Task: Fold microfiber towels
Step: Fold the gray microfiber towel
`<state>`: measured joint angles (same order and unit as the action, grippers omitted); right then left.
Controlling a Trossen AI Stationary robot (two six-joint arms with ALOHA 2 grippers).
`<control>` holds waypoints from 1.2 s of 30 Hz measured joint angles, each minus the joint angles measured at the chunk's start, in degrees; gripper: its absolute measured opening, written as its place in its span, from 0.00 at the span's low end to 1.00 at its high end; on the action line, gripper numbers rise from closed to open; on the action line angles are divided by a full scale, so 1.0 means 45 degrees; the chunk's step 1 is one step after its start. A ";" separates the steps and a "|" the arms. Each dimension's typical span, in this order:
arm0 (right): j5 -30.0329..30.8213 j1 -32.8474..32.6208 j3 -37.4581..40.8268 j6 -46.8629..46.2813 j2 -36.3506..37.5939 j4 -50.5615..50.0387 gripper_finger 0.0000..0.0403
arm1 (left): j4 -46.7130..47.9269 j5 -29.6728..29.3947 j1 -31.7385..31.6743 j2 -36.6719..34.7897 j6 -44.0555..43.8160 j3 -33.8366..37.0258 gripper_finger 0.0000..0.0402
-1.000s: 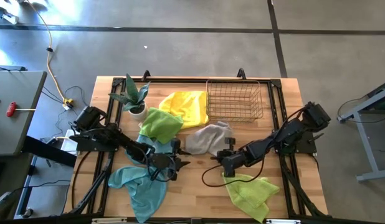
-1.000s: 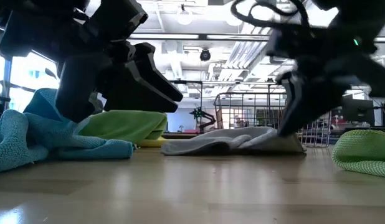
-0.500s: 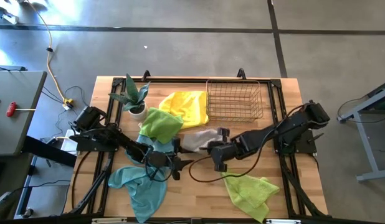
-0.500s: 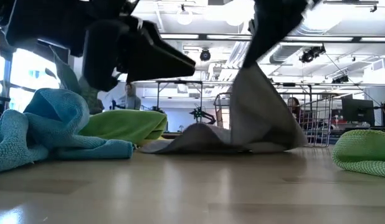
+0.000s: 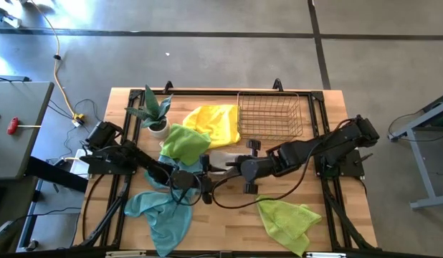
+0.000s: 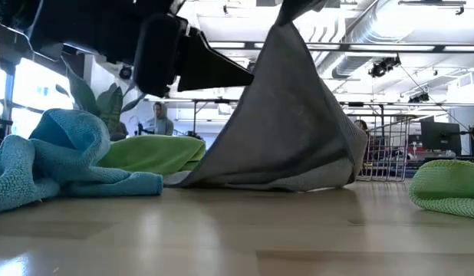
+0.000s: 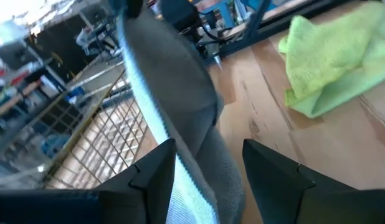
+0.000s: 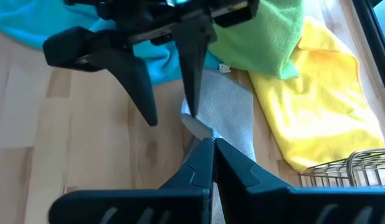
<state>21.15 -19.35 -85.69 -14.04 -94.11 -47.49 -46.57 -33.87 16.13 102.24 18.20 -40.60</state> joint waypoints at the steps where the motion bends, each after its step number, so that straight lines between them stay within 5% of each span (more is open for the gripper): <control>1: 0.0000 0.0000 -0.0032 0.0006 0.0000 -0.0018 0.00 | 0.0002 0.0000 -0.0065 0.0000 -0.0294 0.0000 0.44; 10: 0.0019 -0.0005 -0.0112 0.0002 0.0000 -0.0028 0.00 | 0.0327 0.0039 -0.0592 0.0000 -0.2008 0.0000 0.44; 20: 0.0139 -0.0015 -0.0112 -0.0060 0.0333 -0.0269 0.00 | 0.3679 0.0044 -0.0667 0.0000 -0.4207 0.0000 0.44; 36: 0.0608 -0.0122 -0.0112 -0.0821 0.1535 -0.1275 0.00 | 0.6129 -0.1696 -0.0890 0.0000 -0.4289 0.0000 0.42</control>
<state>23.88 -19.90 -86.19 -17.74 -87.20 -53.23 -18.98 -41.50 12.12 102.24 -1.10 -40.60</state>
